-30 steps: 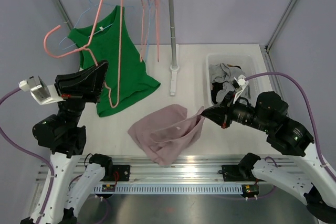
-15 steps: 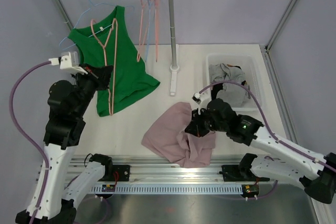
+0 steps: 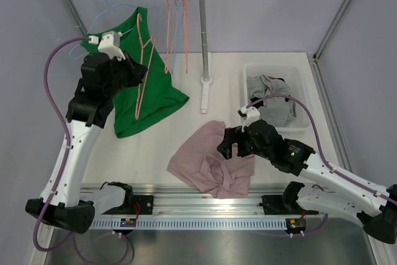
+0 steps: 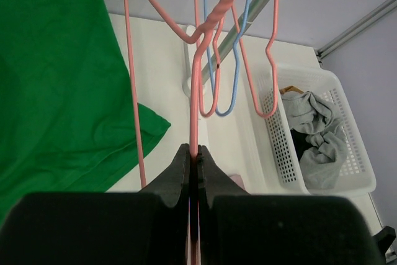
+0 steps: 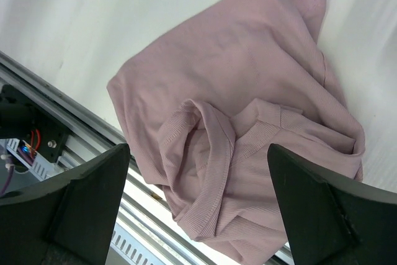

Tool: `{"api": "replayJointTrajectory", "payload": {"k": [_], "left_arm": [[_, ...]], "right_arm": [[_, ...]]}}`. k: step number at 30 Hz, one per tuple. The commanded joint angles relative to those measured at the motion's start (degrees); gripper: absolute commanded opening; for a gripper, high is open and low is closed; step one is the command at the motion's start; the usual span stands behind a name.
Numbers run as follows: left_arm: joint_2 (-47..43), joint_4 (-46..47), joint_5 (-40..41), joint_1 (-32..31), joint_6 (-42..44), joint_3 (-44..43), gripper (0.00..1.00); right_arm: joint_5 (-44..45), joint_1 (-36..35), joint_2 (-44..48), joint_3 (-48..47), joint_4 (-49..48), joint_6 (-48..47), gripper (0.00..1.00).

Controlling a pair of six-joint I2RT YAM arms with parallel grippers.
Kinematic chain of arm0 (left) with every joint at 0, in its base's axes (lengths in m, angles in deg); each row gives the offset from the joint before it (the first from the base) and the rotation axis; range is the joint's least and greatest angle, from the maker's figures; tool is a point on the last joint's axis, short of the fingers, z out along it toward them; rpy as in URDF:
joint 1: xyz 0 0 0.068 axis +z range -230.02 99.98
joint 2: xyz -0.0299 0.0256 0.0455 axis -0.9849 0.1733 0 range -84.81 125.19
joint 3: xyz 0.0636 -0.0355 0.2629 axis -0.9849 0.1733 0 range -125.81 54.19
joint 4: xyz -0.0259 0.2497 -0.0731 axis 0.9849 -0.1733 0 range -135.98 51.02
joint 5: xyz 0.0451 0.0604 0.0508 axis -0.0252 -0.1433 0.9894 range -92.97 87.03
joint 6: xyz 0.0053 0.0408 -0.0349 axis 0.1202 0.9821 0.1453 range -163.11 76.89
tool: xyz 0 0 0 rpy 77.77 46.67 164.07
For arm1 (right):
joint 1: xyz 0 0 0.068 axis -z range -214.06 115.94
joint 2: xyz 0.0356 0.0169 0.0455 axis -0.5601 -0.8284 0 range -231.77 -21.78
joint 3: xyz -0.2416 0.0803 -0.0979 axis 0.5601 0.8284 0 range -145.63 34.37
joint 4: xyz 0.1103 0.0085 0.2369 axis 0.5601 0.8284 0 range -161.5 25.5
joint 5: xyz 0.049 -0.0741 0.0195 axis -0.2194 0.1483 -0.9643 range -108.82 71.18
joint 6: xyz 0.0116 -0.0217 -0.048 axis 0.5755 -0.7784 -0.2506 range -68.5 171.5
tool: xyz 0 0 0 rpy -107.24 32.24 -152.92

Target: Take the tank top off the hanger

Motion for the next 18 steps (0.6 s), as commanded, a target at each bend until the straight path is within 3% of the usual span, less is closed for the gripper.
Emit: {"api": "replayJointTrajectory", "payload": {"k": [1,11,18], "left_arm": [[4.77,3.85,-2.46,-0.12,0.72,-8.19,0.00],[21.65,7.62,-4.13,-0.12,1.24,-26.39,0.00],[35.00,3.15,-4.21,-0.12,4.32,-43.08,0.00]], "right_arm": [[2.12,-0.49,2.41,-1.80,1.29,-0.30,0.99],[0.62,-0.49,4.62,-1.28,1.91,-1.53,0.99],[-0.17,-0.49,3.83,-0.22,1.04,-1.44,1.00]]}}
